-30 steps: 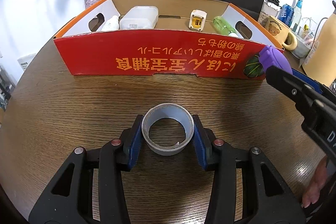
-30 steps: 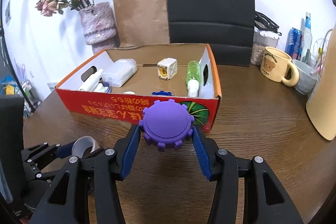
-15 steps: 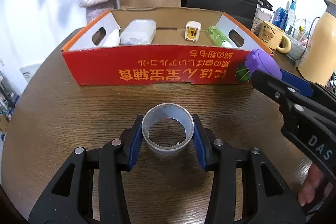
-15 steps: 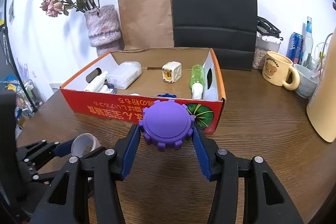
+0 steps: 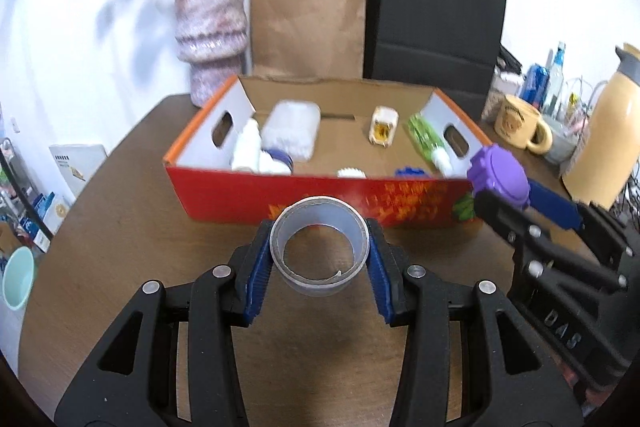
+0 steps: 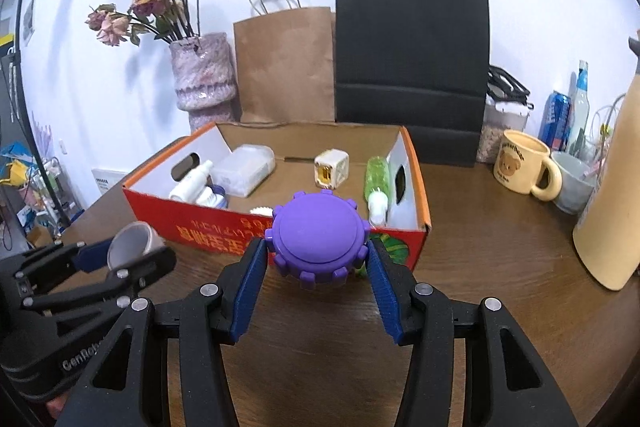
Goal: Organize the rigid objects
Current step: 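Carry the tape roll and purple cap into the box with both grippers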
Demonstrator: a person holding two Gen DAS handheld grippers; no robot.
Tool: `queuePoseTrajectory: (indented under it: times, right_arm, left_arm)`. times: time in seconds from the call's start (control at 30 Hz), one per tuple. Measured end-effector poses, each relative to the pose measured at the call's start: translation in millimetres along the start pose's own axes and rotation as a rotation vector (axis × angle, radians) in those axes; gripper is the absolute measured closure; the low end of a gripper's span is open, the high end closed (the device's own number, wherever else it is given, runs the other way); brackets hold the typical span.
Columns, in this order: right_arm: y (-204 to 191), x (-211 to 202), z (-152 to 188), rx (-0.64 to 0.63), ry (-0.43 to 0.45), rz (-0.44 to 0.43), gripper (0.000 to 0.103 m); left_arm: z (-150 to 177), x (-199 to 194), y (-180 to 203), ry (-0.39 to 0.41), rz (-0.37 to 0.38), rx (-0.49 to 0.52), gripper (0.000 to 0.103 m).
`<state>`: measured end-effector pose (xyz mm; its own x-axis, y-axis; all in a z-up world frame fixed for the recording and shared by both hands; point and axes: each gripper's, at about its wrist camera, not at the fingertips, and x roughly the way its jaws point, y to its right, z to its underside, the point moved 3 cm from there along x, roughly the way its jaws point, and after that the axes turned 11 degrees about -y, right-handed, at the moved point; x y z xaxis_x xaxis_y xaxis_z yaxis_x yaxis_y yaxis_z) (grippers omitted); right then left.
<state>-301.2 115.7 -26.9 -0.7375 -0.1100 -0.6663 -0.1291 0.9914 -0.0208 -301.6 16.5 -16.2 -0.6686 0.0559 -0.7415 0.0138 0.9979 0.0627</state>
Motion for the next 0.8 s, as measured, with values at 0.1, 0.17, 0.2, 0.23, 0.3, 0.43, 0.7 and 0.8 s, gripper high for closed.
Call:
queuePoseTrajectory:
  times: [0.1,0.17,0.2,0.23,0.3,0.43,0.7,0.8]
  right_arm:
    - [-5.8,-0.1,-5.5,-0.008,0.011,0.000,0.047]
    - [-6.3,0.5,-9.3,0.001,0.023,0.005,0.047]
    - [-6.1,1.4,-11.0,0.006,0.026,0.004,0.047]
    - [-6.0,3.1,-13.4,0.013,0.030,0.005,0.047]
    - [-5.9,6.5,-17.1,0.018,0.028,0.003,0.047]
    - [-5.5,13.7,-26.7,0.024,0.035,0.007,0.047]
    - [-3.3,32.1,-41.9,0.020,0.035,0.016,0.047]
    - [-1.3,38.1,-47.9,0.022,0.039,0.021,0.047]
  left_arm:
    - [-11.9,-3.4,-8.7,0.023,-0.001,-0.022,0.063]
    - [-18.5,-5.1,-14.2,0.036,0.003,-0.035,0.063]
    - [-23.5,-5.5,-17.0,0.045,0.004,-0.042,0.063]
    - [-27.5,-5.2,-18.5,0.051,0.002,-0.046,0.063]
    - [-33.8,-4.1,-20.9,0.062,0.002,-0.053,0.063]
    - [-45.4,2.0,-24.2,0.072,0.002,-0.059,0.063]
    - [-65.2,19.6,-28.8,0.078,-0.006,-0.061,0.063]
    - [-72.1,26.1,-29.4,0.078,-0.007,-0.059,0.063]
